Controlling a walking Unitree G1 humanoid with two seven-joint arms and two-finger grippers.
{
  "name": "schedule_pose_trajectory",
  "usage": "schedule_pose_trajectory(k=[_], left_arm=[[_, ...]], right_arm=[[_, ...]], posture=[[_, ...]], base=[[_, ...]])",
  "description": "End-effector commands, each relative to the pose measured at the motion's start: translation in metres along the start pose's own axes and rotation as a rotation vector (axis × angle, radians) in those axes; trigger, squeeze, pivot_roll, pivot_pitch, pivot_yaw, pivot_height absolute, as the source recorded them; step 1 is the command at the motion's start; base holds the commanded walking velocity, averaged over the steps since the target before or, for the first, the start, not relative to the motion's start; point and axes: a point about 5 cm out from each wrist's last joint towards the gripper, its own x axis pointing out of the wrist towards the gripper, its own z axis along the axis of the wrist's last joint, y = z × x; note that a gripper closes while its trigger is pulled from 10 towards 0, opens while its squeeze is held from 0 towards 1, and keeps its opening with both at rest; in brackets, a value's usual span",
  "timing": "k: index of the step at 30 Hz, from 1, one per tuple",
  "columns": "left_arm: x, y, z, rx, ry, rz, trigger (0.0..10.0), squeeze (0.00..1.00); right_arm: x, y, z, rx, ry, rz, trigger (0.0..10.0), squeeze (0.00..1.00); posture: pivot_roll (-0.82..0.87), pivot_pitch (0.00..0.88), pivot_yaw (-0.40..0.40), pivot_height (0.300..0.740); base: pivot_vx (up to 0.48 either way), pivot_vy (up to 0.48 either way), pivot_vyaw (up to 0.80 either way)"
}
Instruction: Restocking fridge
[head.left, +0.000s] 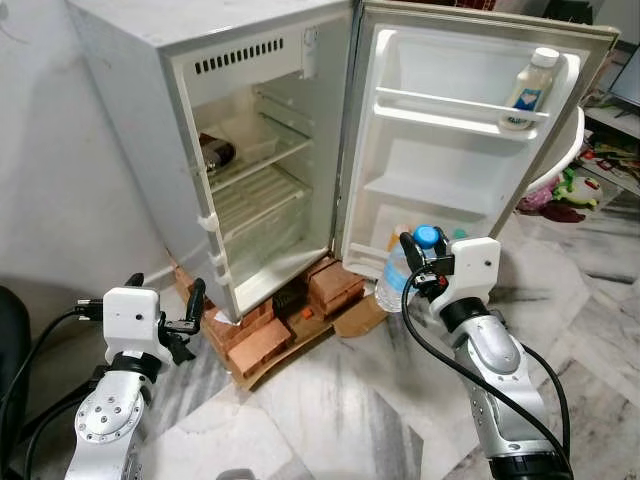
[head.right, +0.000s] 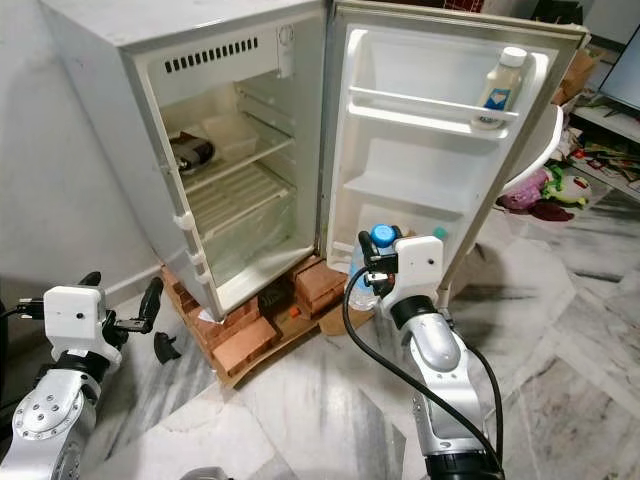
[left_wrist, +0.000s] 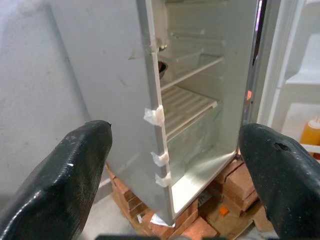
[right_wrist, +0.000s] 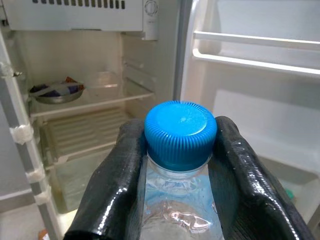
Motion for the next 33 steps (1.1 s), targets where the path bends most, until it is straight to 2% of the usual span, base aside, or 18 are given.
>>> schedule_pose_trajectory(k=[1, 7, 12, 25, 33], left_arm=[[0.001, 0.0013, 0.0038, -0.003, -0.015, -0.006, 10.0, 0.0], [0.0018, -0.0014, 0.0049, 0.006, -0.026, -0.033, 10.0, 0.0], [0.0025, -0.0024, 0.0053, 0.008, -0.026, -0.04, 10.0, 0.0], [0.0036, -0.004, 0.0046, 0.0, -0.023, -0.039, 10.0, 0.0], [0.0027, -0.0041, 0.0031, 0.004, -0.016, -0.033, 10.0, 0.0]], right_arm=[[0.0031, -0.0012, 0.0101, -0.011, -0.041, 0.001, 10.0, 0.0], [0.004, -0.0002, 0.0104, -0.007, -0.042, 0.002, 10.0, 0.0], [0.0057, -0.0009, 0.0114, -0.006, -0.048, -0.003, 10.0, 0.0], [0.0074, -0.0029, 0.0124, -0.018, -0.048, 0.001, 10.0, 0.0], [0.0062, -0.0009, 0.0113, -0.018, -0.043, 0.01, 10.0, 0.0]], posture=[[0.11, 0.0, -0.045, 0.74], [0.11, 0.0, -0.04, 0.74], [0.11, 0.0, -0.038, 0.74], [0.11, 0.0, -0.044, 0.74], [0.11, 0.0, -0.048, 0.74]], base=[[0.326, 0.0, 0.0], [0.398, 0.0, 0.0], [0.477, 0.0, -0.53], [0.457, 0.0, 0.0], [0.322, 0.0, 0.0]])
